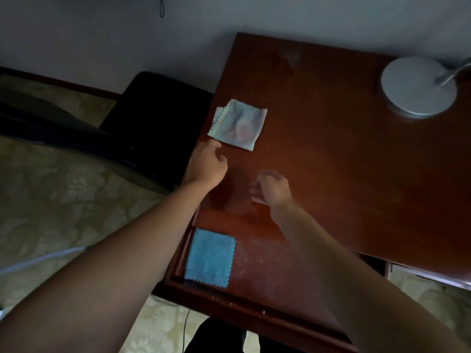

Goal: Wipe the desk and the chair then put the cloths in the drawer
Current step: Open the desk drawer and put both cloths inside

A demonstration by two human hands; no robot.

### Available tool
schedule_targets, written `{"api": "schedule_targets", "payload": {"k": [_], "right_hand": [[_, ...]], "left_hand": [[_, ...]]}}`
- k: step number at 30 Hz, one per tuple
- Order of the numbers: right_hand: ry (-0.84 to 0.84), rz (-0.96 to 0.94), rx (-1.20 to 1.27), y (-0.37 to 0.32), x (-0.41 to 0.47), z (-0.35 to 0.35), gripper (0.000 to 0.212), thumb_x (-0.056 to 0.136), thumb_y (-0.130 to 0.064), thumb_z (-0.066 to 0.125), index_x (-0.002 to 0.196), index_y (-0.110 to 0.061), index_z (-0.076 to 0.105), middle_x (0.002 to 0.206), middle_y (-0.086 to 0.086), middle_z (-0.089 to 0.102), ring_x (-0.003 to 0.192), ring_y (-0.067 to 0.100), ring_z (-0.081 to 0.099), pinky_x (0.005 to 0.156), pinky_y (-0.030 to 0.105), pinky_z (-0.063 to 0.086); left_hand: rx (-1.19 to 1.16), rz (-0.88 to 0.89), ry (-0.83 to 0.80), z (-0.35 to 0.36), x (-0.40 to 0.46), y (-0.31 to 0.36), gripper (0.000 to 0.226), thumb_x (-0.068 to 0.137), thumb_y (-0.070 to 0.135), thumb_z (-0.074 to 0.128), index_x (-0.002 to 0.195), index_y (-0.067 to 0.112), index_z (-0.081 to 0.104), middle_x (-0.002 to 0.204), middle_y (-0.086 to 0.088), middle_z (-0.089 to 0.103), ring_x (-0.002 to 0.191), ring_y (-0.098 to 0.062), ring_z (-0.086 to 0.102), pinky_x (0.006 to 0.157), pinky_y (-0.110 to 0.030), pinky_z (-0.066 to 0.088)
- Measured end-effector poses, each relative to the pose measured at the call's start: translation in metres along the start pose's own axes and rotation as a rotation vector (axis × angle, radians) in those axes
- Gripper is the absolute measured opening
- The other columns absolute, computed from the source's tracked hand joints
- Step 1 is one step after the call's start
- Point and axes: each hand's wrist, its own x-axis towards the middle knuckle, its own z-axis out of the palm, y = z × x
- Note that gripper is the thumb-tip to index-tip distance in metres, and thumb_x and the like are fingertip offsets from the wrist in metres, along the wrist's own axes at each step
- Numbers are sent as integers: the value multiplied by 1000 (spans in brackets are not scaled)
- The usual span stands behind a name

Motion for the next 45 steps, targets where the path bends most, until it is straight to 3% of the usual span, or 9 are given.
{"api": "schedule_targets", "payload": {"k": [8,15,21,27,31,36,40,43,45], "right_hand": [[-49,98,83,-26,49,-24,17,94,-10,51,107,-19,60,99,2,61,102,24,64,87,41,58],[-84,124,88,-26,61,-23,28,93,-9,51,120,-18,54,95,2,60,94,23,63,91,43,56],[-99,139,105,-25,55,-25,21,97,-18,52,117,-16,55,105,7,63,96,23,64,84,40,57],[-174,150,445,-9,38,-28,28,99,-36,48,117,-15,55,113,15,64,102,31,65,81,41,55],[-150,125,499,20,22,-32,29,95,-25,57,122,-15,56,111,13,67,94,28,68,74,38,57],[-44,147,434,68,-14,-32,41,83,2,64,123,-7,59,106,16,65,96,30,64,64,35,57],[-86,145,257,109,-51,-37,50,59,3,66,108,-5,66,105,22,66,94,36,65,75,42,54],[-28,123,133,137,-73,-48,43,54,2,63,95,-8,67,93,16,68,86,32,65,73,41,52],[-11,123,109,152,-82,-58,37,66,11,60,99,-6,64,91,14,67,87,32,64,71,39,51]], "left_hand": [[-3,-172,-19,14,69,21,50,95,34,59,139,16,45,136,-13,48,118,-33,54,92,-40,47],[-15,-392,-82,36,81,32,55,90,35,68,134,12,44,131,-14,56,116,-35,59,90,-40,51],[-530,-524,-273,36,61,42,10,85,18,73,89,14,65,91,-3,62,77,-14,56,70,-28,49],[-1052,-593,-438,9,11,41,15,85,-2,57,84,13,59,77,-2,53,64,-11,49,54,-19,46],[-1002,-556,-588,-1,-34,11,16,83,-5,54,91,7,62,89,-8,58,77,-15,59,63,-24,49],[-767,-507,-772,-6,-98,-29,28,84,-4,52,61,12,53,65,0,51,58,-12,52,54,-25,42],[-610,-488,-871,5,-138,-57,1,79,12,63,78,12,63,86,-5,60,79,-19,57,71,-35,49],[-460,-494,-855,16,-160,-62,45,84,18,70,125,15,51,128,-4,53,118,-21,50,97,-40,46],[-406,-471,-804,24,-168,-60,76,87,17,70,152,14,30,153,-6,37,137,-24,40,99,-34,42]]}}
